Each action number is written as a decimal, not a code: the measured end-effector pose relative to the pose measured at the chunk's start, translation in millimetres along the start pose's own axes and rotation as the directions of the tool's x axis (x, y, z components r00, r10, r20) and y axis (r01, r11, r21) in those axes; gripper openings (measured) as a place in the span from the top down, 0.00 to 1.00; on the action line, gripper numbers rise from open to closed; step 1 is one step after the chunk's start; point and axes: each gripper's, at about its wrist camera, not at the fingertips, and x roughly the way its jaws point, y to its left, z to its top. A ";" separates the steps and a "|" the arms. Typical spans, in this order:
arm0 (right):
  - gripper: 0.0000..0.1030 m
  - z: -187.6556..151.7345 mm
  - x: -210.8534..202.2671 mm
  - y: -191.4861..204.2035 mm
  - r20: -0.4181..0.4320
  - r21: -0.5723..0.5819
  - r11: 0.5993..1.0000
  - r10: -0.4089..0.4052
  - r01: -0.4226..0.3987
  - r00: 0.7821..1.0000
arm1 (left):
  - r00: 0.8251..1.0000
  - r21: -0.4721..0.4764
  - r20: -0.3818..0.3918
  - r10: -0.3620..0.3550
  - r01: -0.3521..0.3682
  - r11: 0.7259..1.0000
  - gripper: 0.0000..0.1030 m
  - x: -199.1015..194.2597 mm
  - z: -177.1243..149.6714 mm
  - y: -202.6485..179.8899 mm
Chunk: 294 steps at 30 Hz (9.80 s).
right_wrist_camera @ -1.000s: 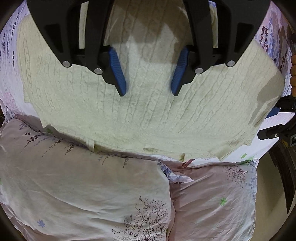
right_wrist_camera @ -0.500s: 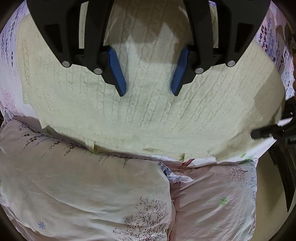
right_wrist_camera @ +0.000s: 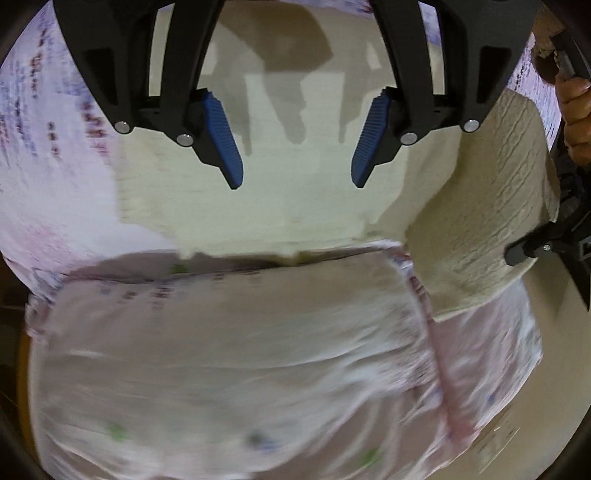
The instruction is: Fold small clothes
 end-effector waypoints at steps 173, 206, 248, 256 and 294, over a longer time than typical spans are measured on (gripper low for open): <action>0.81 -65.8 -41.0 -120.3 -0.139 0.357 0.933 0.102 -0.046 0.985 | 0.926 0.411 -0.192 0.324 -0.223 0.884 0.27 73.6 -129.5 -16.8; 0.74 -19.8 31.8 -145.8 -0.123 0.563 0.767 0.446 -0.308 0.886 | 0.929 -0.024 -0.370 -0.013 0.004 1.000 0.56 125.5 -73.5 15.2; 0.72 -20.4 14.6 17.8 -0.103 0.151 0.980 0.143 -0.127 0.984 | 0.937 0.278 -0.151 0.314 -0.264 0.924 0.32 -26.3 -45.7 82.7; 0.71 -63.8 -6.9 65.2 -0.158 -0.107 0.984 0.124 -0.142 0.980 | 0.908 0.389 -0.135 0.397 -0.320 0.864 0.29 -41.8 -76.2 83.4; 0.24 -181.4 -64.0 87.7 -0.200 -0.235 0.969 -0.125 0.076 0.972 | 0.804 0.524 -0.102 0.585 -0.457 0.719 0.02 -95.7 -183.0 56.7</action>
